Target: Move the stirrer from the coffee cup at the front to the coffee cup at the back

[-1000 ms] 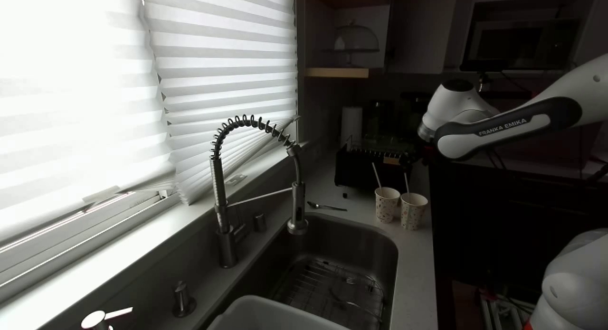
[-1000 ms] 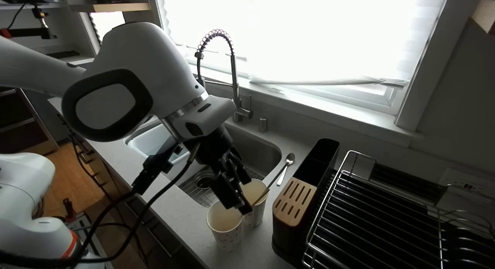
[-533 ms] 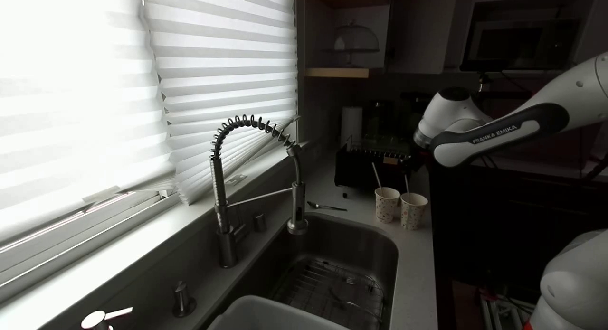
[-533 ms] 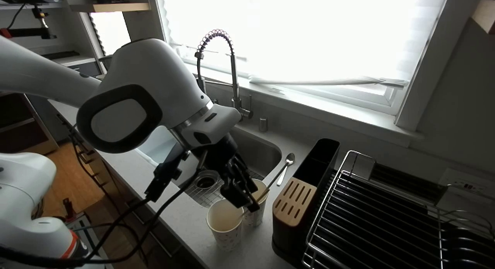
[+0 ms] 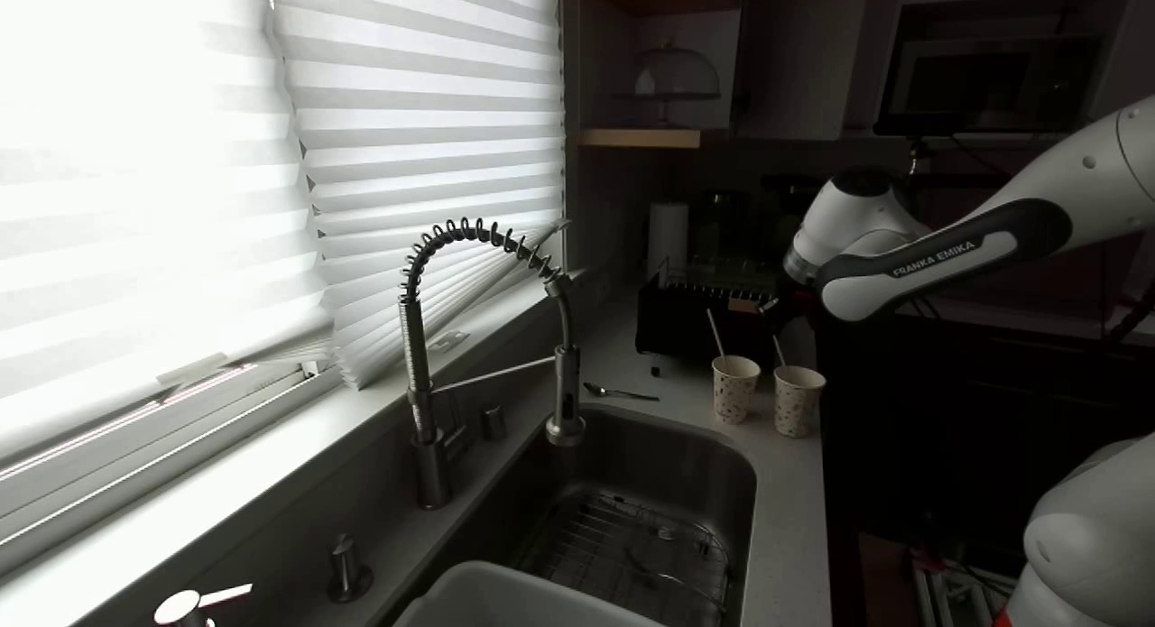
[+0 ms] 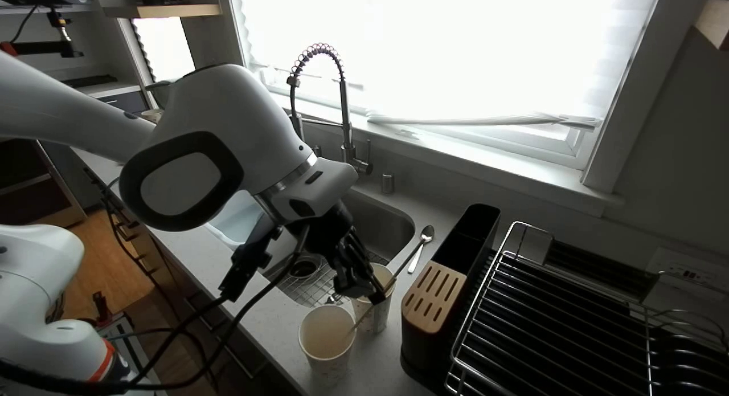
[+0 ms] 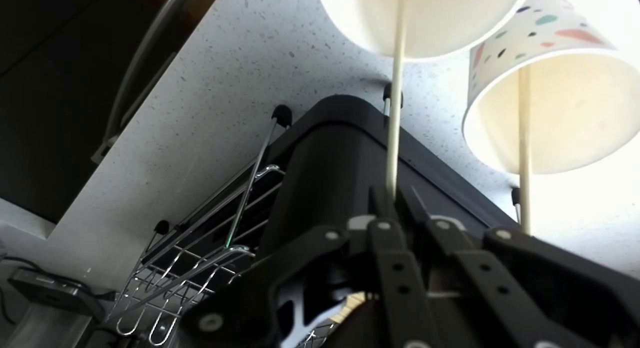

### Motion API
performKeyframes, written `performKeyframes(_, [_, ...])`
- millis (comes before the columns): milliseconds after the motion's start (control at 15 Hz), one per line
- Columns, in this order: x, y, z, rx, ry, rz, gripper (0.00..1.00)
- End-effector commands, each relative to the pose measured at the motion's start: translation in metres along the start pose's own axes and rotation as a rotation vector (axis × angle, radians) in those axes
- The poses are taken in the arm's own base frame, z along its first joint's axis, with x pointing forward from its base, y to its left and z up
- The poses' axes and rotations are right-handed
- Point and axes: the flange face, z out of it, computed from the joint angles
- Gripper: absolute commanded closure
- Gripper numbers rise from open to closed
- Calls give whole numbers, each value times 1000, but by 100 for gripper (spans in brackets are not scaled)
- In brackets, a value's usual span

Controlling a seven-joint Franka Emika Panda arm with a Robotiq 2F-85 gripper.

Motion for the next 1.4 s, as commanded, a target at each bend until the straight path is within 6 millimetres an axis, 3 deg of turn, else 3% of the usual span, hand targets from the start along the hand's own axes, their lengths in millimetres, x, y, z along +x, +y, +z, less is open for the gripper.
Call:
performKeyframes(0, [-5,-1,7,10,6,2,57])
performKeyframes(533, [-3,-2,6,15,16,-5,0])
performKeyframes(667, [-3,-4,3,21,24,-9,0])
performKeyframes(800, [-2,-6,0,23,33,-17,10])
performKeyframes(867, [-1,-7,-3,26,36,-21,23])
performKeyframes(1200, [0,-11,-10,29,50,-32,66])
performKeyframes(1333, [0,-11,-13,29,57,-34,72])
